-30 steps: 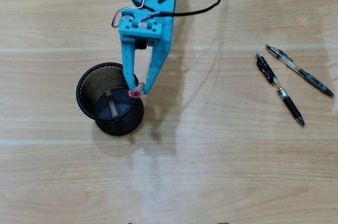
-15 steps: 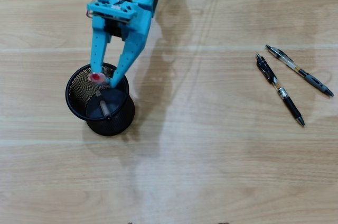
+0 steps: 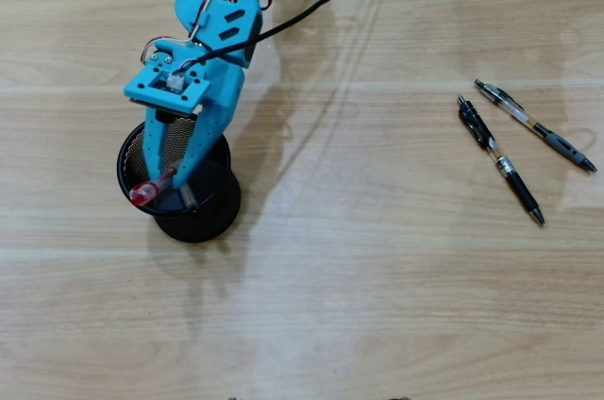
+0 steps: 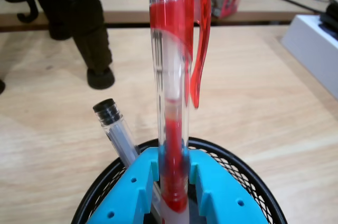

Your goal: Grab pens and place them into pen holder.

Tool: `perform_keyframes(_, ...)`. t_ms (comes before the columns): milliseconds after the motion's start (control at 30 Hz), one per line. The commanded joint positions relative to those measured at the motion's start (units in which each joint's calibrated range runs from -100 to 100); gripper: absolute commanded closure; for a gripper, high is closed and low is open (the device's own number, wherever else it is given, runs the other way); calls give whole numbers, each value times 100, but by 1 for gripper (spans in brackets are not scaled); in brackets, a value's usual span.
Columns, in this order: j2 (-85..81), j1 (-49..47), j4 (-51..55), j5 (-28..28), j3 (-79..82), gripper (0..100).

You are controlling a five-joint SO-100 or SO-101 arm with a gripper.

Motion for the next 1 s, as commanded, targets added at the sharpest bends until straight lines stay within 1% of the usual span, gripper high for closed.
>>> perform_keyframes(0, -148, -16, -413, 21, -244, 93)
perform_keyframes(133, -343, -16, -611, 10, -207, 90)
perform_keyframes(300, -622, -120, -611, 26, -253, 90)
perform_keyframes(400, -909, -548, -533, 120, -524, 90)
perform_keyframes(500, -1053, -1411, -353, 585, -914, 90)
perform_keyframes(533, -1061, -1774, -26, 732, -1095, 90)
perform_keyframes(600, -960, -2564, 1194, 1014, -1647, 89)
perform_keyframes(667, -622, -3378, 2870, 1448, -2489, 89)
perform_keyframes(733, 4, -4016, 4684, 1699, -3548, 87)
perform_keyframes(800, 832, -4499, 6377, 1662, -4680, 82)
perform_keyframes(867, 1711, -4854, 7743, 1417, -5794, 78)
perform_keyframes(933, 2514, -5112, 8740, 1035, -6808, 76)
perform_keyframes(967, 2861, -5209, 9015, 842, -7260, 77)
